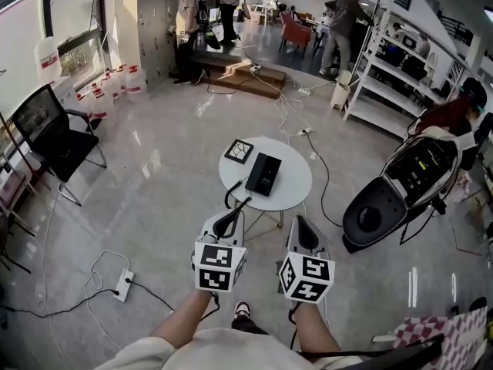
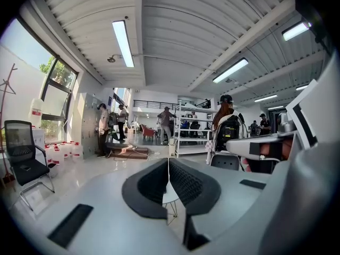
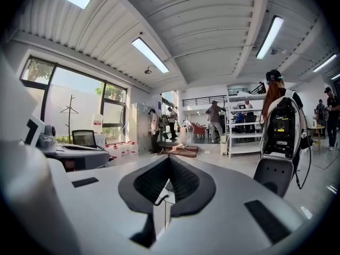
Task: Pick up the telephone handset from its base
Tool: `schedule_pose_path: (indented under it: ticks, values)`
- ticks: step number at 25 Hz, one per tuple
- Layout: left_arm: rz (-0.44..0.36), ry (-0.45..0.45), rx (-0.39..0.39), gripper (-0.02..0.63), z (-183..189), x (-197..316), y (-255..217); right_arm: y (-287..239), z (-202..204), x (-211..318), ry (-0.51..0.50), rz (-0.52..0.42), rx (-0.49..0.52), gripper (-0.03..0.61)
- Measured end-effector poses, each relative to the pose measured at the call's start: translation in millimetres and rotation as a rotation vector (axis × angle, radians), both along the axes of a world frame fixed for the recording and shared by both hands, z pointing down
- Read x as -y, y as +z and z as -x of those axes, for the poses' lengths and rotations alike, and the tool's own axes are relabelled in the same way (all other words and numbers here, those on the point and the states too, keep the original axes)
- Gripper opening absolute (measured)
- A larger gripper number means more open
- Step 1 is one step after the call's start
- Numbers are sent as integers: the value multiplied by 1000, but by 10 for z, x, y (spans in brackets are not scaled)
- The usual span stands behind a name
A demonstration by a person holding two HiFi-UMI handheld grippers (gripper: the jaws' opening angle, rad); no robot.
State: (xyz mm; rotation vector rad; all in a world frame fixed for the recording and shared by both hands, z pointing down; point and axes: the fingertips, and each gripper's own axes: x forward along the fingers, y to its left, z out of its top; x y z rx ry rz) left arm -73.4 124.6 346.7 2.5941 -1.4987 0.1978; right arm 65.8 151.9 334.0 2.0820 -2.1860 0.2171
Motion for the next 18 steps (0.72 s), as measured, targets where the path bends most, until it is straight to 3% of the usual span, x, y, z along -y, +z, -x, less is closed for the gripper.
schedule_pose_path:
  ticks: [18]
  values:
    - [-2, -15, 8, 21, -433, 900, 86, 139, -442, 921, -22, 23, 2, 25]
